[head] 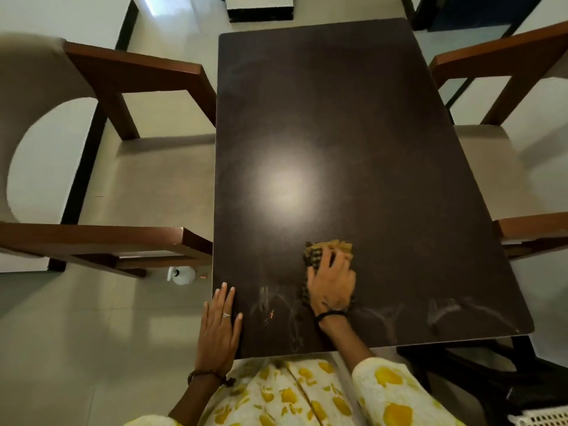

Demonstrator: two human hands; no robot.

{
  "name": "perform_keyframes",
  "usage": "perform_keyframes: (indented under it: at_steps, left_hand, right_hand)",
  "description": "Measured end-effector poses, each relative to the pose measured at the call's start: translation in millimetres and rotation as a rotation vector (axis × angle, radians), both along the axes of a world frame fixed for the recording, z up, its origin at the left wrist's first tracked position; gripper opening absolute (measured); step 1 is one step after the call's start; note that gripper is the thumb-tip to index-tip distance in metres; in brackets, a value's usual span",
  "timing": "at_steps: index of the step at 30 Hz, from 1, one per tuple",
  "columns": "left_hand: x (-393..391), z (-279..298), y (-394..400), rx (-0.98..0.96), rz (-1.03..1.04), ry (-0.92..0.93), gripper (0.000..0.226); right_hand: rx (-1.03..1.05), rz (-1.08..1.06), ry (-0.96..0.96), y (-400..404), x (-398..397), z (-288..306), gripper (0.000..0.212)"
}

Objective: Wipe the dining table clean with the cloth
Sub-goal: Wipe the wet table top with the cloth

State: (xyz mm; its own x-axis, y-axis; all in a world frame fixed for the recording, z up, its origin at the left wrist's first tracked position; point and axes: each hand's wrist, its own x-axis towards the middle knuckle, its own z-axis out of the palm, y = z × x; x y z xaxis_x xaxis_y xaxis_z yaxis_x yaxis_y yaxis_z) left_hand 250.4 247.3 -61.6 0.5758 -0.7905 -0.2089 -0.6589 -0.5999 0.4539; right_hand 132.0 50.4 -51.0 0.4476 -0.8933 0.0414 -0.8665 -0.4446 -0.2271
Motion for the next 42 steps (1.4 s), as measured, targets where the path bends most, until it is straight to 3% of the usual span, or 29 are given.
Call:
perform_keyframes:
  at_steps: [6, 10, 16, 20, 27, 32, 34, 42]
  left_hand:
    - [1.2, -2.3, -0.5, -0.001, 0.01, -0.05, 0.058]
    - [-1.4, -8.4, 0.5, -0.043, 0.124, -0.043, 0.063]
    - [-0.3, -13.8, -0.2, -0.077, 0.246, 0.0, 0.069]
    - [-0.3, -15.9, 1.5, -0.096, 0.255, 0.012, 0.067]
    - [0.1, -14.2, 0.6, -0.113, 0.255, 0.002, 0.06]
    - [-4.9, -15.1, 5.6, -0.169, 0.529, 0.06, 0.058]
    - [-5.2, -16.6, 7.6, -0.175, 0.515, 0.057, 0.057]
    - [-3.8, -18.3, 9.1, -0.202, 0.479, 0.094, 0.053]
  right_hand:
    - [0.006, 0.243, -0.049, 49.0, 59.0, -6.6, 0.063]
    - [-0.045, 0.365, -0.042, 31.2, 45.6, 0.6, 0.063]
    - [-0.034, 0.111, -0.011, -43.8, -23.3, 5.1, 0.056]
    - [-0.014, -0.011, -0.008, -35.3, -9.7, 4.9, 0.057]
    - [-0.05, 0.342, -0.08, 53.4, 91.5, -14.2, 0.073]
    - [-0.062, 0.522, -0.138, 85.2, 134.0, -15.5, 0.066]
    - [-0.108, 0.591, -0.149, 73.9, 130.3, -15.5, 0.07]
    - [-0.128, 0.416, -0.055, 2.0, 163.2, -4.8, 0.058]
